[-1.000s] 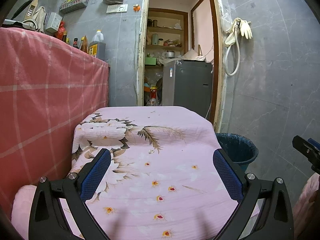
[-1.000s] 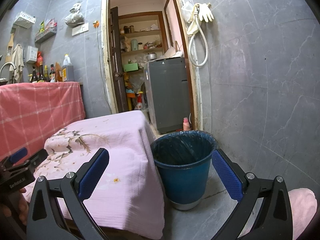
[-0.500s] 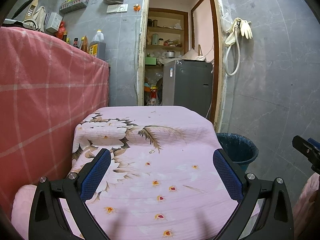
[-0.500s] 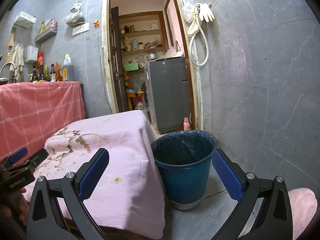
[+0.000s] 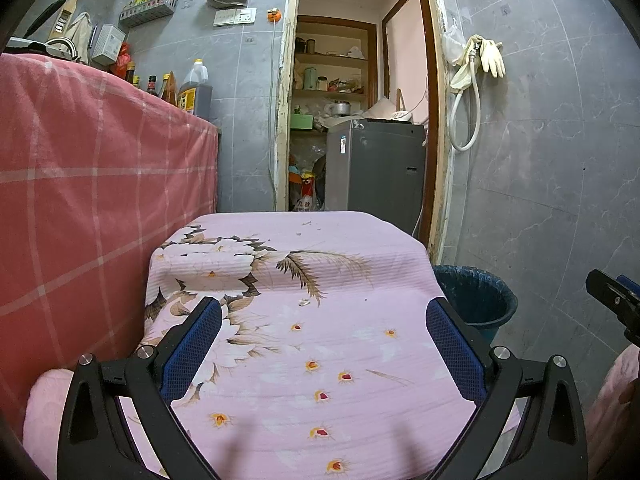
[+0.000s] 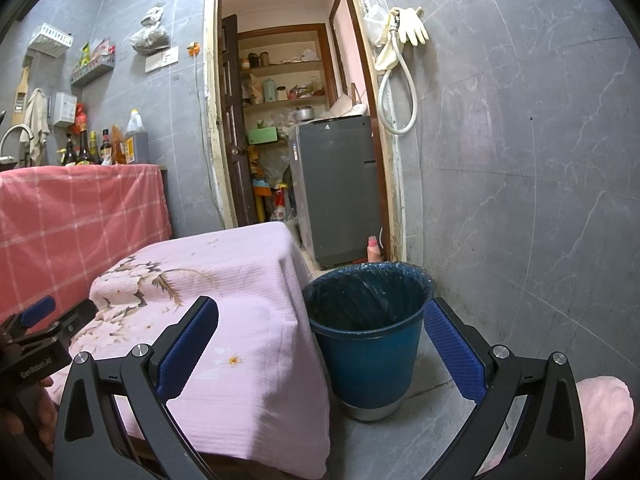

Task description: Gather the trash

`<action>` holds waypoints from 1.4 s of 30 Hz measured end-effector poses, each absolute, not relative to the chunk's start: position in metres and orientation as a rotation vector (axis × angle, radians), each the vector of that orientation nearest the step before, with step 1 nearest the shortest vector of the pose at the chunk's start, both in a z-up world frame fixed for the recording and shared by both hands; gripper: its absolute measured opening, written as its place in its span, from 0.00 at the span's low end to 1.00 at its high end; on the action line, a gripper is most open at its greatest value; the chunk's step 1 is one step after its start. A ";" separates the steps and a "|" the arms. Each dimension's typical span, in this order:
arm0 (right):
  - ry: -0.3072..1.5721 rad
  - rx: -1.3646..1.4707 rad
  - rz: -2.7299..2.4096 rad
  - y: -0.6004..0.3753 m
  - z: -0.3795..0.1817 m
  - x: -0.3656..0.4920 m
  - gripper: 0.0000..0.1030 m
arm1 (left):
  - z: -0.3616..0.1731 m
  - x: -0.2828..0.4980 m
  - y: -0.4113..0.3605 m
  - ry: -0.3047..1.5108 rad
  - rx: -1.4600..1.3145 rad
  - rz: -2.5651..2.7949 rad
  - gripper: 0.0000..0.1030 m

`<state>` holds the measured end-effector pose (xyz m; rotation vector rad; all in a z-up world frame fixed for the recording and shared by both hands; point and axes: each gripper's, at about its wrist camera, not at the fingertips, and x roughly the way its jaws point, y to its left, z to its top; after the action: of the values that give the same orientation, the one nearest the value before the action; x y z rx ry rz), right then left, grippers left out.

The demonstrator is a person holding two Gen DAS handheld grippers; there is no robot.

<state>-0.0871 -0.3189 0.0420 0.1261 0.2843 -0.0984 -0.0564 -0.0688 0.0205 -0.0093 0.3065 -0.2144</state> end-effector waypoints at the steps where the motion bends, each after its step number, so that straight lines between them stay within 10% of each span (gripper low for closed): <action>1: 0.283 0.127 -0.098 -0.320 0.042 -0.087 1.00 | 0.020 -0.056 -0.069 0.307 -0.009 -0.215 0.97; 42: 0.282 0.128 -0.096 -0.315 0.044 -0.090 1.00 | 0.020 -0.056 -0.069 0.306 -0.009 -0.205 0.97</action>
<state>-0.0896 -0.3149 0.0436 0.1281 0.2824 -0.0957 -0.0560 -0.0694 0.0196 -0.0089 0.3061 -0.2052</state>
